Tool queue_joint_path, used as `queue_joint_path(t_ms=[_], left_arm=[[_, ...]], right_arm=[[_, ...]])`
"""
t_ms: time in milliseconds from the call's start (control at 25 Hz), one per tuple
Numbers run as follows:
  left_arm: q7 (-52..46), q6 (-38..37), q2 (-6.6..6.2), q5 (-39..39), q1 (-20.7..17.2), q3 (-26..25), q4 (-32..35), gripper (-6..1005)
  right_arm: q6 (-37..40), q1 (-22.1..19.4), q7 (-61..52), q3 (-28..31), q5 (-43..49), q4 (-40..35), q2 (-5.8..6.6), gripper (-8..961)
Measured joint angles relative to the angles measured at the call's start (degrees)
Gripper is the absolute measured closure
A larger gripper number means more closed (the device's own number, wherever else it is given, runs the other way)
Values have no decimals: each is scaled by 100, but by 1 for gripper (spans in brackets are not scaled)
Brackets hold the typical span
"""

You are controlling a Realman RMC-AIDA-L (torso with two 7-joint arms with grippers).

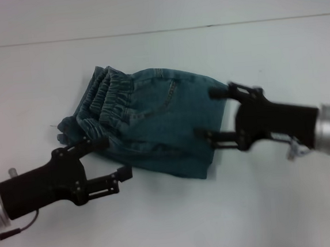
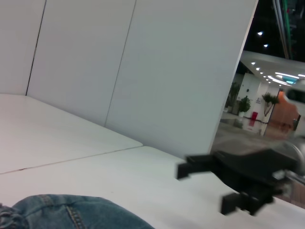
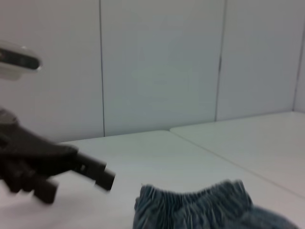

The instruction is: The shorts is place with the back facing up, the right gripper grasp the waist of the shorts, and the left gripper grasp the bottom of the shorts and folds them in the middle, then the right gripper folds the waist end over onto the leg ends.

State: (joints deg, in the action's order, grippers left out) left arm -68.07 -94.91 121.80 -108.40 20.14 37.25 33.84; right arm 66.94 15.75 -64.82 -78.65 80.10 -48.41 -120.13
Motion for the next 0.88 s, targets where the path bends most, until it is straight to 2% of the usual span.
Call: queue_joint_path(t_ms=[160,280,440,600,880], left_arm=[[-57,26,-130,-40,43,-32,-1,80],[-127,109,-217,-265,82,-203,-32,80],[-144,120,-307,-559,149,-471,-185,80],[-106,-4,-325,-715,166,-489,-227,80],[-94,-295,-327,-1000,183,-474,-187,80]], right_arm=[[605,-365,912,469,-172,688,27,23],[1168,-453,1532,988,-99,1332,69,23],[1746,-489,2006,1461,137,1938,192,24],[1902,-544,2041,1692,499,2076,265,24],[2286,-663,2079,2135,886,2043,302,25]])
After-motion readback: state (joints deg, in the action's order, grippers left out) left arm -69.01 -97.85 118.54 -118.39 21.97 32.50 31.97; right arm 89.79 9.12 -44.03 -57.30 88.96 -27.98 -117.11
